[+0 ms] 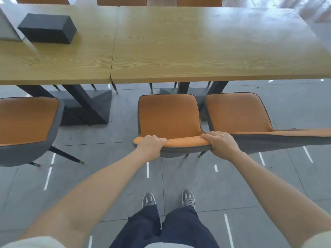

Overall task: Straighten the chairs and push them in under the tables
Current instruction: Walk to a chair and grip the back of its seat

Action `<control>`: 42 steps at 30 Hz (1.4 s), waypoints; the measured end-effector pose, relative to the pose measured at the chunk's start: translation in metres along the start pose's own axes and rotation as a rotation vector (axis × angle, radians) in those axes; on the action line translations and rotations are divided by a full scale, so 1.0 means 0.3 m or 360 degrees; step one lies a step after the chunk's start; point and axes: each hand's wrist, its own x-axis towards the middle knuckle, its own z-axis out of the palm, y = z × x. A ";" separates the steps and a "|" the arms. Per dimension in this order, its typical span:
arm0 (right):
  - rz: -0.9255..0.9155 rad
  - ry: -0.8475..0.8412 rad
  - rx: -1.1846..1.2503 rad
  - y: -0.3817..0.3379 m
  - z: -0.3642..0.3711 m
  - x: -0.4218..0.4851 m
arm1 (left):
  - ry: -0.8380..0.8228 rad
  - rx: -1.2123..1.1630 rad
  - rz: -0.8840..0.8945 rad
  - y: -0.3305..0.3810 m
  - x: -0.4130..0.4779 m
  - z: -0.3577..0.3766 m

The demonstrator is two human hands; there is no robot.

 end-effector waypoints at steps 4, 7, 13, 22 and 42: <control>-0.0076 0.0075 0.0011 -0.040 0.022 0.021 | 0.0021 0.0005 0.0010 -0.047 -0.022 0.015; -0.0183 0.0134 -0.0039 -0.100 0.028 0.050 | 0.0041 -0.0022 -0.0040 -0.110 -0.053 0.040; -0.0247 -0.0043 0.0019 -0.290 0.035 0.144 | 0.0053 -0.0078 -0.0200 -0.285 -0.143 0.090; -0.0355 -0.0155 -0.0147 -0.570 0.058 0.260 | 0.0181 -0.0262 -0.0355 -0.562 -0.281 0.208; -0.0331 -0.0190 -0.0153 -0.788 0.024 0.432 | 0.0210 -0.0341 -0.0387 -0.832 -0.281 0.198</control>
